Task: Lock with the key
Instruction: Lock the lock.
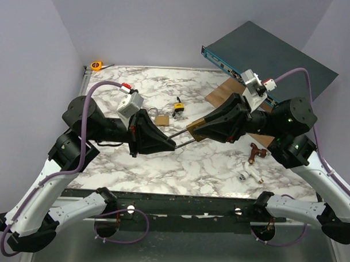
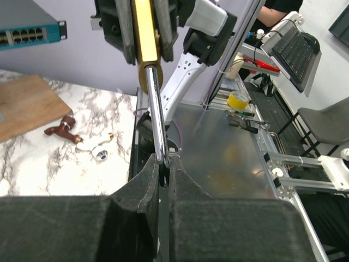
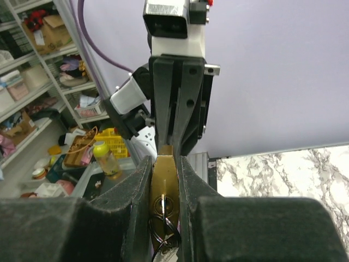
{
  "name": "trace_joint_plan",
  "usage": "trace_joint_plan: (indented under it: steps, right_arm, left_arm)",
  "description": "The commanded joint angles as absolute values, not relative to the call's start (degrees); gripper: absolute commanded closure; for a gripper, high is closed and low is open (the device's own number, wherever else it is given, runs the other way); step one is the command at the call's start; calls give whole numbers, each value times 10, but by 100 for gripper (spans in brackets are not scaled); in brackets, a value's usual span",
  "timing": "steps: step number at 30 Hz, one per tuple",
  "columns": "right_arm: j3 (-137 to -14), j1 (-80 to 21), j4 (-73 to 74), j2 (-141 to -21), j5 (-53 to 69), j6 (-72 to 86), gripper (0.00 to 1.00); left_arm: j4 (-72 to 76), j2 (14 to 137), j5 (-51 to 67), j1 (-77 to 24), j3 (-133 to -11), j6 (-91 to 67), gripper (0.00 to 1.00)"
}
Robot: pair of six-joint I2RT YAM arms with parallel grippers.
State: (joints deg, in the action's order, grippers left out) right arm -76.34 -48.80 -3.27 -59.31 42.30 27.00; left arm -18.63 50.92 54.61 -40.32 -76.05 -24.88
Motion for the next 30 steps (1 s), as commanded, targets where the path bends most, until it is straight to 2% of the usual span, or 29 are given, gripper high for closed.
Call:
trace_joint_plan:
  steps: [1, 11, 30]
  right_arm:
    - [-738, -510, -72, -640, 388, 277, 99]
    - [-693, -510, -50, -605, 360, 275, 99]
    - [-664, -510, -92, -595, 360, 310, 99]
  left_arm:
    - [-193, 566, 486, -420, -753, -266, 100]
    - [-164, 541, 359, -407, -775, -316, 100]
    - [-17, 474, 348, -404, -724, -368, 100]
